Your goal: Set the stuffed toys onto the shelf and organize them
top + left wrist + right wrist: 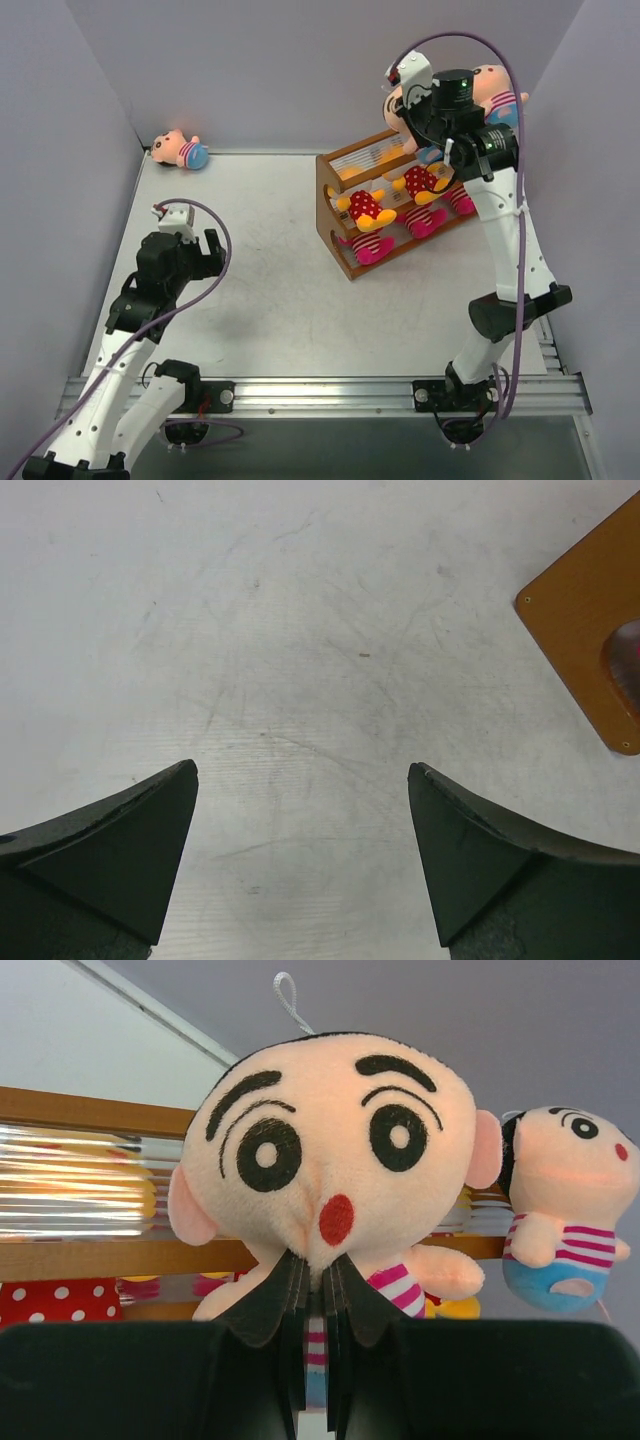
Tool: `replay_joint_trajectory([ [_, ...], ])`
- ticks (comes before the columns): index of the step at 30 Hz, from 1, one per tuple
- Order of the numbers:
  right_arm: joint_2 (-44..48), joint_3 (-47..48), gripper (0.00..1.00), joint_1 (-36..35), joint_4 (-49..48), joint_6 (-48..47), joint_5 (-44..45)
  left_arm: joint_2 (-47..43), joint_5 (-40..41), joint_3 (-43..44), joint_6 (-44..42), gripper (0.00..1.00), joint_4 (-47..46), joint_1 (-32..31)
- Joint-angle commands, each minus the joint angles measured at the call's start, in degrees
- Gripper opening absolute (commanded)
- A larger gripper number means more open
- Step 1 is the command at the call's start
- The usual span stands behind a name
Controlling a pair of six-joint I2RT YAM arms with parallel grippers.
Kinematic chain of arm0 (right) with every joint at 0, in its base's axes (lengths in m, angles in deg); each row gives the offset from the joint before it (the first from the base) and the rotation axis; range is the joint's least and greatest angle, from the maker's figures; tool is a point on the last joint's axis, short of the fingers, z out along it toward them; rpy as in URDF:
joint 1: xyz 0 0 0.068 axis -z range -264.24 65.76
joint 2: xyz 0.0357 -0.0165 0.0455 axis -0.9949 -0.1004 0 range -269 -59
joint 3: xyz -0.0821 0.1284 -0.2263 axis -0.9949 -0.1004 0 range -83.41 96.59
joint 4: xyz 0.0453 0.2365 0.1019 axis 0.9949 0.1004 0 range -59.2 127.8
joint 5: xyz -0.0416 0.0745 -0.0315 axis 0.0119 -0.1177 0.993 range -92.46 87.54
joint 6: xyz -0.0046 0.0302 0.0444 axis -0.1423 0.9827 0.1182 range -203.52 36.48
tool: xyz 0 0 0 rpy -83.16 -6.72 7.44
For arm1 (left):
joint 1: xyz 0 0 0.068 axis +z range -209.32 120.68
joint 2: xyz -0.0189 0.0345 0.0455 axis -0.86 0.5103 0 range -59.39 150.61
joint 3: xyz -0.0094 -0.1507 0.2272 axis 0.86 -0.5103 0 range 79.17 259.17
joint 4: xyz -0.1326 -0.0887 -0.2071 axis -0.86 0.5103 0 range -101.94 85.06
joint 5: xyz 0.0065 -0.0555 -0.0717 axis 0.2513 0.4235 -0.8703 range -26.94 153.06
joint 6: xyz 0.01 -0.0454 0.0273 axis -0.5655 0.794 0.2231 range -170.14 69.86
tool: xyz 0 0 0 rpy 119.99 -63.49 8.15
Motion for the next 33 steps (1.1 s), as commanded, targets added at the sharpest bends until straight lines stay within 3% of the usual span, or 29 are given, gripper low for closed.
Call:
replay_joint_trajectory([
  [1, -2.1, 3.9, 0.0, 0.4, 1.8, 0.2, 2.2, 2.2, 2.0, 1.0, -2.6, 0.94, -4.2, 0.8],
  [22, -9.6, 6.1, 0.0, 4.3, -2.4, 0.9, 4.9, 3.2, 2.4, 0.8, -3.0, 0.94, -4.0, 1.1],
  [33, -11.2, 5.3, 0.11, 4.6, -4.6, 1.8, 5.9, 3.2, 2.1, 0.8, -3.2, 0.94, -3.7, 1.3],
])
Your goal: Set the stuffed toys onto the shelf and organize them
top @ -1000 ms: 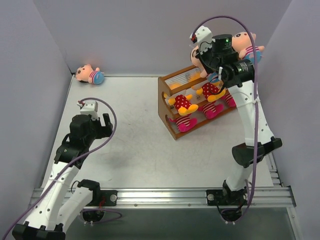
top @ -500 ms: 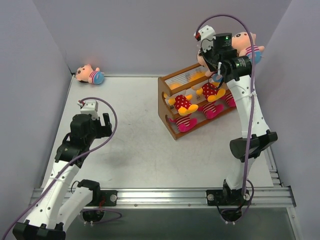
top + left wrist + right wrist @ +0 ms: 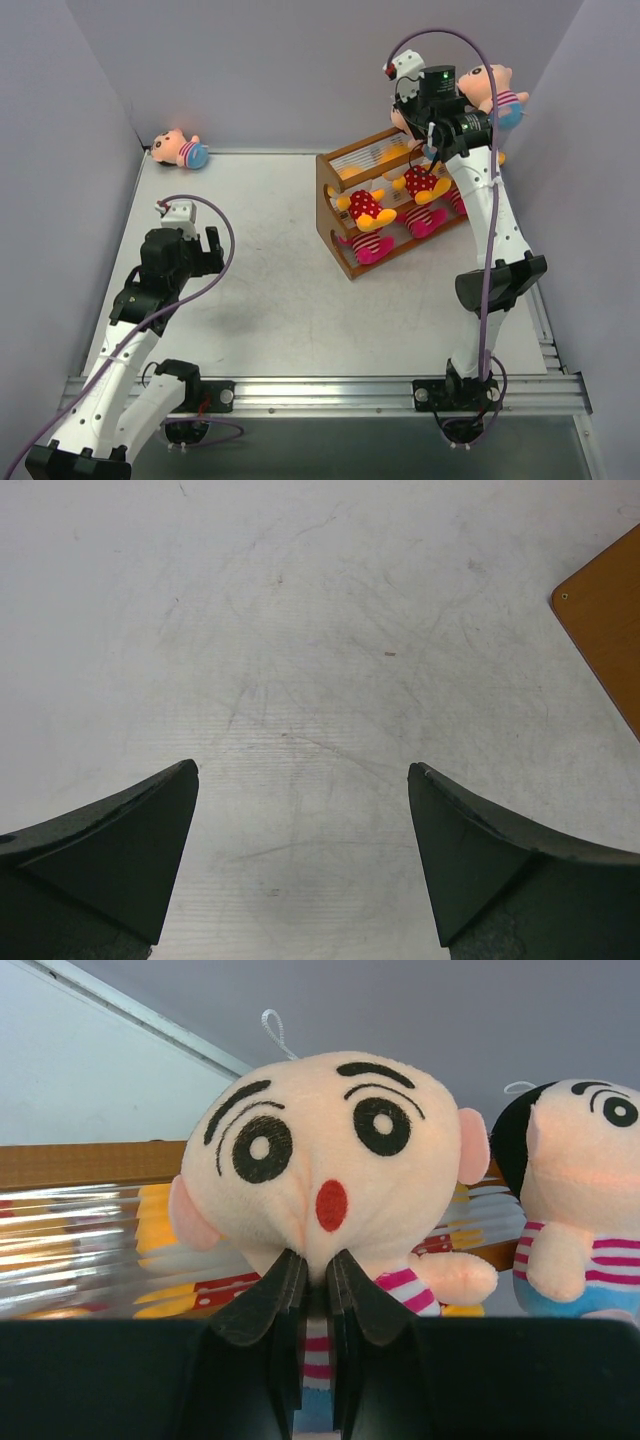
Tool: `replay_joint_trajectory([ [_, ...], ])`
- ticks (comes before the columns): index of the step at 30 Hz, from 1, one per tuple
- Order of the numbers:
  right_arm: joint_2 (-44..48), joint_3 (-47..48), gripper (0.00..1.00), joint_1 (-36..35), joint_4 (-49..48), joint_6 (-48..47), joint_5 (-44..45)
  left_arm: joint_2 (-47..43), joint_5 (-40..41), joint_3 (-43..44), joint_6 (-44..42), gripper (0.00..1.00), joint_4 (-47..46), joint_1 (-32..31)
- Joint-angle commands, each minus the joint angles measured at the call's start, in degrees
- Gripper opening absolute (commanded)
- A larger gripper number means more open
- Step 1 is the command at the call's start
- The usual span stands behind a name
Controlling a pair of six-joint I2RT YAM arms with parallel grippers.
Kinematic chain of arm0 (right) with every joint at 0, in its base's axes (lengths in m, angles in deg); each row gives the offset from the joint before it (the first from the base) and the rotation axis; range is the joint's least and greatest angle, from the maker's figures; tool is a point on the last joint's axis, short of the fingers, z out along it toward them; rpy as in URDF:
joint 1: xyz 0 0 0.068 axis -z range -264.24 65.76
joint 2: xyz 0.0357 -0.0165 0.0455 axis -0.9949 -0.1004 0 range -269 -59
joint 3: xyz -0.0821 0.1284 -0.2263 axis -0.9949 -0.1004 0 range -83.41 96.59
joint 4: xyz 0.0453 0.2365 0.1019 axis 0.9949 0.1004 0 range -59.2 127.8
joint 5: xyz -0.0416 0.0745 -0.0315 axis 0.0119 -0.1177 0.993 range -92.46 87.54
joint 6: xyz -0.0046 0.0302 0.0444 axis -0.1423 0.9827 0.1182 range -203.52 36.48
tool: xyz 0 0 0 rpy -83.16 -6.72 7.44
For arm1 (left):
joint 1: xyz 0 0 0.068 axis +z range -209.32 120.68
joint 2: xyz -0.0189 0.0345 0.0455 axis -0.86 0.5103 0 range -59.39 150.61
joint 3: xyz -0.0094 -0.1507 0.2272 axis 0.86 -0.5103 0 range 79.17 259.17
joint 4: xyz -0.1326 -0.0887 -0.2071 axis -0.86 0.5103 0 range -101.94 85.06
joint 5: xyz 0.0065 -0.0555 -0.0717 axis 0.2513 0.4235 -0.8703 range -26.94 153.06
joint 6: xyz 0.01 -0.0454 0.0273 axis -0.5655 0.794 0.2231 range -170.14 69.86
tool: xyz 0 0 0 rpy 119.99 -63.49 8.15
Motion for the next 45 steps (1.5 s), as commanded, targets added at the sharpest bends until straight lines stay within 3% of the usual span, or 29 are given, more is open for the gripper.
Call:
replay_joint_trajectory([
  [1, 0.0, 1.1, 0.12, 0.4, -2.5, 0.8, 2.0, -0.3, 0.1, 0.8, -0.8, 0.94, -2.8, 0.5],
  [8, 0.5, -0.3, 0.2, 0.5, -3.2, 1.9, 2.0, -0.2, 0.0, 0.9, -0.9, 0.94, -2.7, 0.4],
  [19, 2.2, -1.0, 0.47, 0.3, -3.7, 3.1, 0.8, -0.4, 0.0, 0.8, -0.9, 0.94, -2.6, 0.4],
  [29, 5.3, -3.7, 0.59, 0.2, -6.2, 3.7, -0.7, -0.5, -0.1, 0.9, -0.9, 0.94, -2.5, 0.4],
  [45, 9.9, -5.6, 0.89, -0.1, -9.1, 6.0, -1.4, -1.0, -0.3, 0.9, -0.7, 0.94, -2.5, 0.4],
])
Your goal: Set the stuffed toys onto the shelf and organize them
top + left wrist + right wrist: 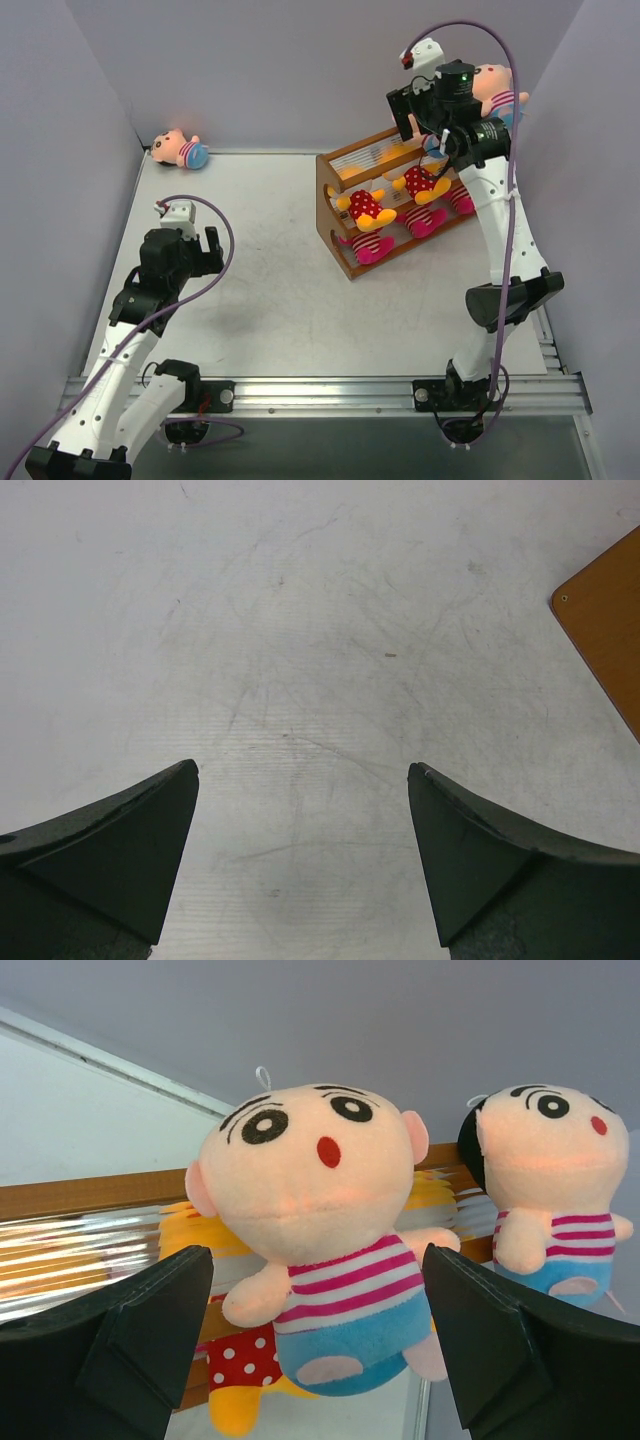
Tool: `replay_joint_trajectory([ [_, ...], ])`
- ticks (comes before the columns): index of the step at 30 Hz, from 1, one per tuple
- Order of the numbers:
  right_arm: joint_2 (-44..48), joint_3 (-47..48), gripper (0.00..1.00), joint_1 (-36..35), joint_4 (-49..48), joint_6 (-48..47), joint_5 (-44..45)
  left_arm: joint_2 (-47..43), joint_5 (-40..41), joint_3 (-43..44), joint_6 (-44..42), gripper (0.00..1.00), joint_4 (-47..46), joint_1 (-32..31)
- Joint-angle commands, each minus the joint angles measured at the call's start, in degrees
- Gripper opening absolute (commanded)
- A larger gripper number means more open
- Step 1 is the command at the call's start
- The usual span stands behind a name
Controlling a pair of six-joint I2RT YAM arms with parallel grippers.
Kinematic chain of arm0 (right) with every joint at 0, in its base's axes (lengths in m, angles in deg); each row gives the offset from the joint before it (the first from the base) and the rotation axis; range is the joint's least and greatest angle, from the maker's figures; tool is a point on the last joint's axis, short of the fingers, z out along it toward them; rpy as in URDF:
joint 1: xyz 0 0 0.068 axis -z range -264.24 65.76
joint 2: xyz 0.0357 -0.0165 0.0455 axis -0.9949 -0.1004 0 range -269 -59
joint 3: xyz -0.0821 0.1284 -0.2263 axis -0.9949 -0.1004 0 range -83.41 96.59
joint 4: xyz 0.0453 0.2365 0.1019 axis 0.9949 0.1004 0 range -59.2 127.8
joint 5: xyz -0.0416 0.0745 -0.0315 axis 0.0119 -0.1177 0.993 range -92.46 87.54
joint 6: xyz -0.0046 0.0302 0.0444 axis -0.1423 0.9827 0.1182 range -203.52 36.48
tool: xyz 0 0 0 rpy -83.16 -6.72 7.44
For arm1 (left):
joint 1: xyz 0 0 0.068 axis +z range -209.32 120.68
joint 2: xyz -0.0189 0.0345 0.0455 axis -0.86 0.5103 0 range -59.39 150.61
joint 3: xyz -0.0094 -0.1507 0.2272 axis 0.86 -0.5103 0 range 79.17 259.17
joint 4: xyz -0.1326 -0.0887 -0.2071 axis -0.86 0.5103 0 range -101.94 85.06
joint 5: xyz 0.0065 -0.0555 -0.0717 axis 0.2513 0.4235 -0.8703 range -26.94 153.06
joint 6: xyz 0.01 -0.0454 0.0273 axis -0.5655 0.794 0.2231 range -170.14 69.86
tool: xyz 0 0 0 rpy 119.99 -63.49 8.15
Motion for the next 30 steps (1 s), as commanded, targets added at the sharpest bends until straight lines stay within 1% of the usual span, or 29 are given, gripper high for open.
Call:
replay_joint_trajectory([
  [1, 4.2, -0.9, 0.9, -0.2, -3.8, 1.3, -0.9, -0.9, -0.3, 0.9, -0.6, 0.94, -2.6, 0.2],
  [6, 6.9, -3.4, 0.98, -0.3, -7.2, 4.3, -4.6, -1.0, -0.4, 1.0, -0.5, 0.94, -2.5, 0.3],
  [8, 9.3, -6.5, 0.99, -0.3, -10.5, 5.6, -5.3, -1.3, -0.4, 1.0, -0.2, 0.94, -2.5, 0.4],
  [10, 13.2, -9.7, 1.0, -0.1, -14.6, 6.9, -6.1, -1.5, -0.4, 1.0, -0.1, 0.94, -2.3, 0.4],
  [12, 16.3, -15.2, 1.0, -0.2, -17.5, 7.5, -6.1, -2.1, -0.4, 1.0, 0.1, 0.94, -2.2, 0.3],
  [13, 19.3, -17.1, 1.0, -0.2, -20.3, 7.7, -6.1, -2.3, -0.4, 1.0, 0.2, 0.94, -2.3, 0.3],
  [16, 25.1, -22.5, 1.0, -0.1, -23.4, 8.3, -5.2, -3.0, -0.5, 0.9, 0.4, 0.94, -2.3, 0.3],
  [21, 32.7, -28.7, 1.0, -0.1, -24.7, 9.4, -5.2, -4.2, -0.5, 1.0, 1.1, 0.94, -2.1, 0.1],
  [25, 41.0, -38.7, 1.0, -0.1, -28.2, 11.7, -6.0, -5.0, -0.9, 1.0, 2.3, 0.94, -2.0, -0.4],
  [28, 46.5, -44.6, 0.99, -0.1, -31.0, 13.6, -6.1, -4.5, -2.0, 1.3, 4.5, 0.94, -2.3, -0.5],
  [29, 47.5, -47.6, 0.99, -0.1, -31.2, 13.8, -8.2, -3.5, -2.1, 2.2, 5.1, 0.94, -2.4, -0.5],
  [30, 48.6, -48.8, 0.99, -0.1, -31.2, 14.7, -9.5, -2.8, -1.9, 2.8, 6.6, 0.94, -2.5, -0.5],
])
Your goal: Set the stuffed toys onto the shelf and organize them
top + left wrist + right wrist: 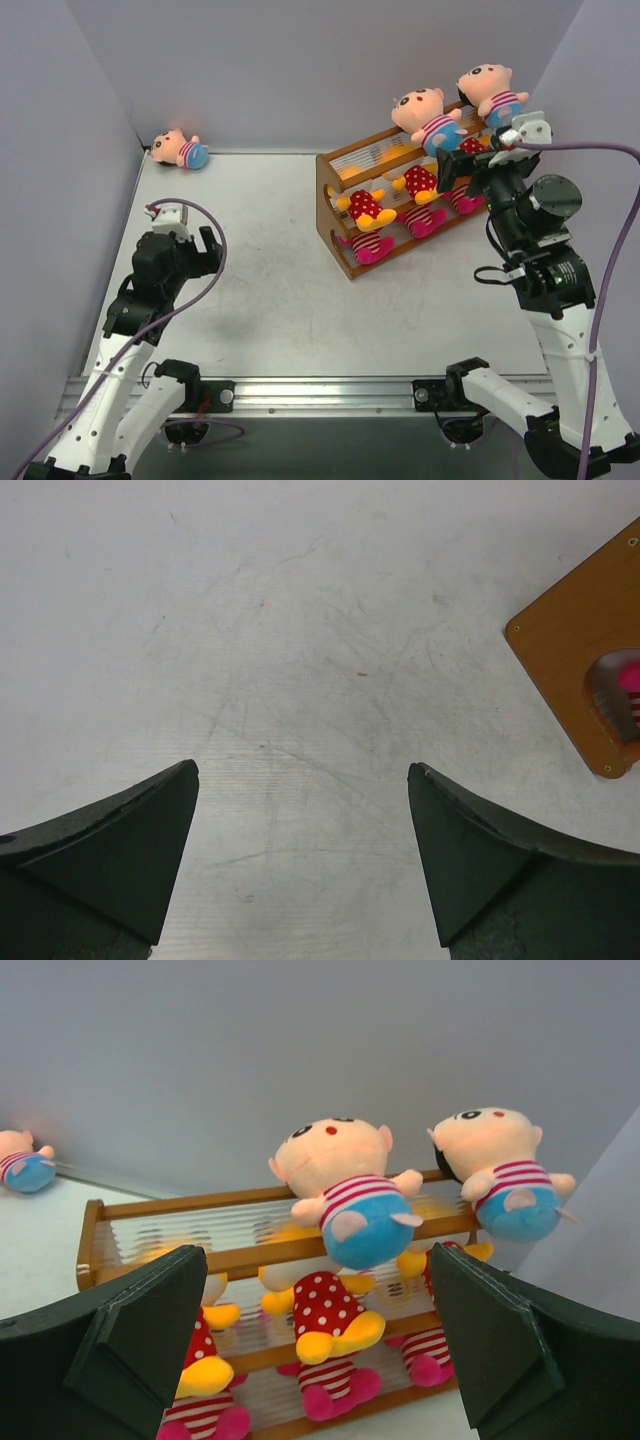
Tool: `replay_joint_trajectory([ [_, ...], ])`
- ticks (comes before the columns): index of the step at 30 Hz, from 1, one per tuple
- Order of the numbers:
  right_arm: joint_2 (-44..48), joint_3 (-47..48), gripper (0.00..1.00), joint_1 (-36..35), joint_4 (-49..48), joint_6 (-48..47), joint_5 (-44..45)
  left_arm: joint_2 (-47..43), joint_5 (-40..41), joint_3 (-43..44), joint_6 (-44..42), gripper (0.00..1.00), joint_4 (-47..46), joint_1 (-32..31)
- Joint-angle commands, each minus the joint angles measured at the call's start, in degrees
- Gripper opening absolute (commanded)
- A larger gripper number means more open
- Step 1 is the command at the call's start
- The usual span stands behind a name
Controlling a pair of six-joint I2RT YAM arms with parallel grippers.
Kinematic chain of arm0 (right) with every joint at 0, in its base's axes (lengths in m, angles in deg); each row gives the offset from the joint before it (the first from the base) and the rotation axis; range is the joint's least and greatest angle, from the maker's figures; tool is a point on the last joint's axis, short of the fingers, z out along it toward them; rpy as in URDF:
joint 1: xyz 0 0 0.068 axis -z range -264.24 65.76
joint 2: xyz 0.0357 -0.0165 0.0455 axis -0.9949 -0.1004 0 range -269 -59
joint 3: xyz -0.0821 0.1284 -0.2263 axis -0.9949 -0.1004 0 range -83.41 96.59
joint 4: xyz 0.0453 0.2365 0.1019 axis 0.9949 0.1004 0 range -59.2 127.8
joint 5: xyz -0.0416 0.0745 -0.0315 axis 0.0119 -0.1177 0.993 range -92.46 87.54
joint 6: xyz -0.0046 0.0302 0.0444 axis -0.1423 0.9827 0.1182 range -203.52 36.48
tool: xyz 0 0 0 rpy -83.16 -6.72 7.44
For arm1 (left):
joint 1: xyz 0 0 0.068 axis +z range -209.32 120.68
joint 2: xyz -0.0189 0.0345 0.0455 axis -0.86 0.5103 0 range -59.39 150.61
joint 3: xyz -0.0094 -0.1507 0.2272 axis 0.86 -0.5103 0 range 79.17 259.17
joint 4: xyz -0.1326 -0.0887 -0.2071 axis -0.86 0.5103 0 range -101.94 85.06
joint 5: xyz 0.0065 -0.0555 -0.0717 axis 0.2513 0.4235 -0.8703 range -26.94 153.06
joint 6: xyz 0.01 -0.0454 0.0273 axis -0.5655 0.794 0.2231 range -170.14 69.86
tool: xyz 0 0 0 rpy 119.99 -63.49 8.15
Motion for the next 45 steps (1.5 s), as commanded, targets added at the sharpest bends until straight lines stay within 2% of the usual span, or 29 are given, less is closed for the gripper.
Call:
replay_joint_trajectory([
  [1, 3.8, -4.9, 0.99, -0.2, -5.0, 3.4, -3.7, 2.2, 0.1, 3.5, 4.4, 0.94, -2.4, -0.1],
  [4, 6.9, -9.4, 0.99, -0.2, -5.1, 5.4, -5.8, 7.2, 1.5, 7.9, 8.1, 0.94, -2.9, 0.0],
  [8, 9.7, -14.0, 0.99, -0.2, -8.1, 6.7, -8.8, 18.1, 1.8, 13.8, 9.8, 0.94, -7.2, 1.7],
  [11, 10.7, -16.4, 0.99, -0.1, -9.0, 7.1, -10.6, 26.0, -0.5, 18.5, 10.0, 0.94, -11.6, 5.6],
  [16, 11.5, -20.6, 1.0, -0.3, -12.2, 9.3, -15.1, 37.5, -5.8, 26.9, 13.7, 0.94, -17.1, 16.2],
  [24, 10.3, -26.1, 0.99, -0.5, -17.9, 12.0, -21.4, 56.2, -7.7, 35.0, 17.1, 0.94, -27.6, 24.3],
  [26, 9.4, -26.1, 0.99, -0.5, -18.5, 11.9, -22.1, 62.1, -10.2, 36.7, 18.8, 0.95, -31.6, 26.6],
  [31, 6.2, -25.5, 0.99, -0.7, -19.1, 10.8, -22.4, 74.3, -15.2, 46.3, 23.2, 1.0, -34.1, 28.4],
  [32, 5.7, -25.4, 0.99, -0.9, -19.1, 10.8, -22.7, 77.6, -15.7, 48.0, 23.3, 0.94, -34.4, 28.5],
  [39, 1.3, -23.8, 0.99, -1.5, -18.0, 10.4, -23.4, 89.1, -17.2, 57.8, 25.2, 0.76, -38.6, 28.5],
  [45, -0.2, -23.1, 1.0, -2.2, -17.5, 10.2, -23.0, 96.5, -17.6, 65.4, 26.6, 0.7, -39.0, 28.4],
])
